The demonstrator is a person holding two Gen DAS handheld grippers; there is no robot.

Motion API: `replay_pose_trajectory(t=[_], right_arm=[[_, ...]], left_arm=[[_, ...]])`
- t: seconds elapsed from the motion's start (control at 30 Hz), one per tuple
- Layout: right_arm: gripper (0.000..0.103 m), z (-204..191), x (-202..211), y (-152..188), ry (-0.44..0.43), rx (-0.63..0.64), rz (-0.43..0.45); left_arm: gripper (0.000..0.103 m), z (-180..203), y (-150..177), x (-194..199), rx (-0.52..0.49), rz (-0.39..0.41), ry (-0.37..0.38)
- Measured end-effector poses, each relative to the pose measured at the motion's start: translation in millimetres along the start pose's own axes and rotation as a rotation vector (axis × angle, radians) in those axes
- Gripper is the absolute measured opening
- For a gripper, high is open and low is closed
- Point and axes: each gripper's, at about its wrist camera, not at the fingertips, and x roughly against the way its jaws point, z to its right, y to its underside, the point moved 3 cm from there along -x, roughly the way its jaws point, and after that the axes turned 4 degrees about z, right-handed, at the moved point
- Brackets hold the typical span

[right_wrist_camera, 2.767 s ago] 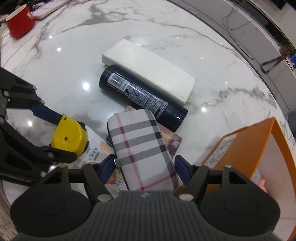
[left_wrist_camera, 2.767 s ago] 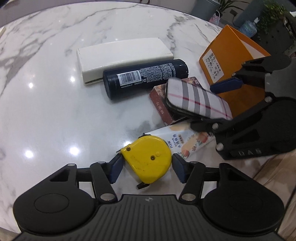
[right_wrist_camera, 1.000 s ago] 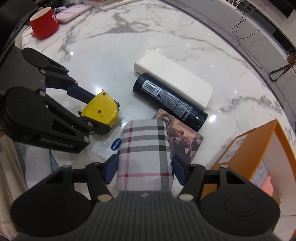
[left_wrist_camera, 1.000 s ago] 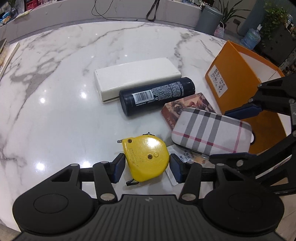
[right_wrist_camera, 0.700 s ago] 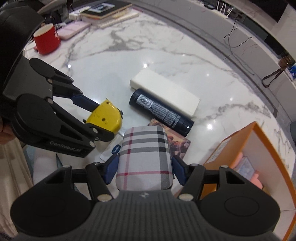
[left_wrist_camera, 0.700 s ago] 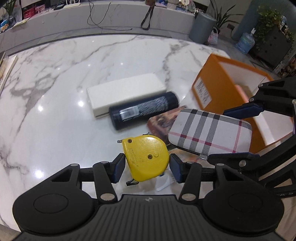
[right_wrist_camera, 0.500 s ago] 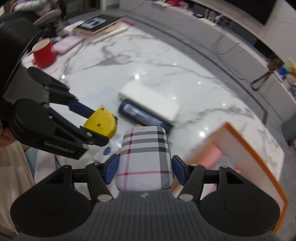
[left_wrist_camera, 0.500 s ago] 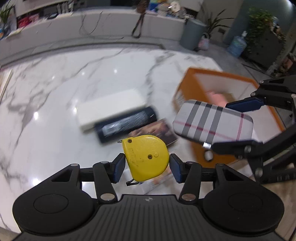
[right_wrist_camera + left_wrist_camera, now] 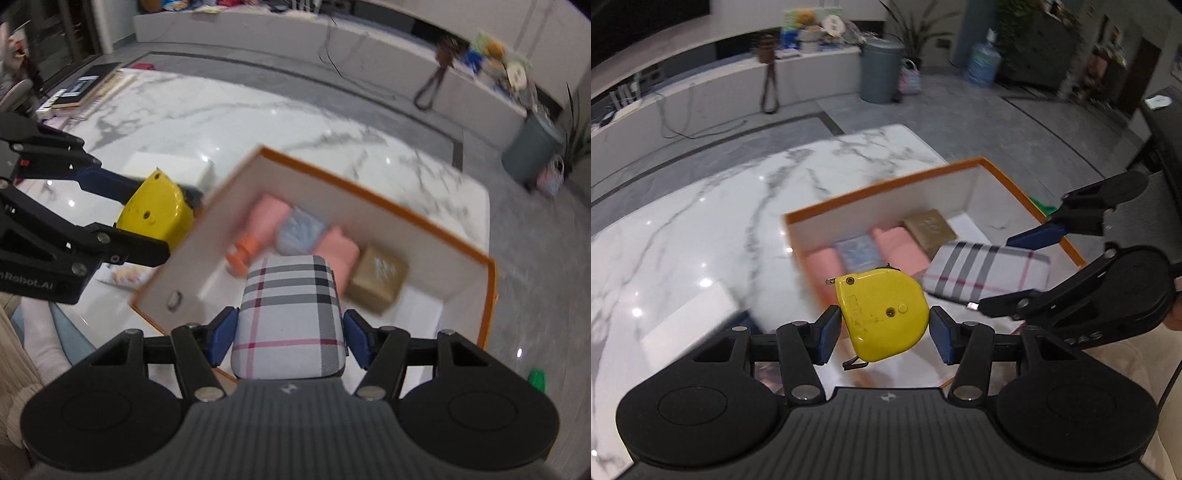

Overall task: Organize rigid objects
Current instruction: 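Carry the tape measure and plaid pouch over the orange box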

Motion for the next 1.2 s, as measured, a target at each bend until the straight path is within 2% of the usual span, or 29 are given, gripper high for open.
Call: replay_pose_trajectory(t=[0.23, 0.33, 0.43, 0.47, 0.5, 0.53, 0.57, 0.63, 0.73, 0.8, 0.83, 0.87, 0.93, 1.03, 1.2], right_arm=[[0.063, 45, -38, 30, 0.031, -0.102, -0.099], [0.062, 62, -51, 36, 0.032, -0.158, -0.110], [0.062, 71, -66, 36, 0.024, -0.193, -0.113], [0.042, 73, -67, 35, 0.040, -0.193, -0.104], [0.026, 77, -69, 33, 0.072, -0.182, -0.098], [0.013, 81, -71, 31, 0.056, -0.199, -0.102], [0.012, 86, -74, 31, 0.036, -0.230, -0.121], [0.012, 92, -80, 35, 0.044, -0.234, -0.161], [0.016, 96, -80, 41, -0.003, -0.224, -0.175], [0.024, 95, -81, 42, -0.018, -0.202, -0.193], [0.039, 93, -81, 43, -0.016, -0.176, -0.205], [0.048, 92, -83, 43, -0.018, -0.147, -0.217], [0.053, 88, -88, 44, -0.028, -0.097, -0.250], [0.057, 83, -100, 48, -0.021, -0.048, -0.318], [0.055, 82, -116, 51, -0.004, -0.021, -0.393]], left_arm=[[0.059, 21, -1, -59, -0.061, -0.116, 0.010], [0.059, 20, -3, -79, -0.070, -0.155, 0.011], [0.060, 24, -4, -94, -0.126, -0.190, 0.006], [0.060, 24, -4, -98, -0.152, -0.202, 0.003], [0.060, 25, -4, -103, -0.179, -0.216, 0.001], [0.060, 26, -4, -108, -0.206, -0.232, -0.001], [0.060, 26, -4, -114, -0.227, -0.247, -0.008], [0.060, 26, -3, -123, -0.265, -0.269, -0.027], [0.060, 26, -3, -135, -0.316, -0.301, -0.029], [0.060, 27, -2, -142, -0.355, -0.323, -0.040], [0.060, 28, -2, -145, -0.377, -0.329, -0.050], [0.060, 28, -2, -148, -0.397, -0.334, -0.058], [0.060, 30, -2, -153, -0.427, -0.346, -0.059], [0.060, 31, 0, -157, -0.461, -0.364, -0.055], [0.060, 31, 2, -165, -0.525, -0.381, -0.067]])
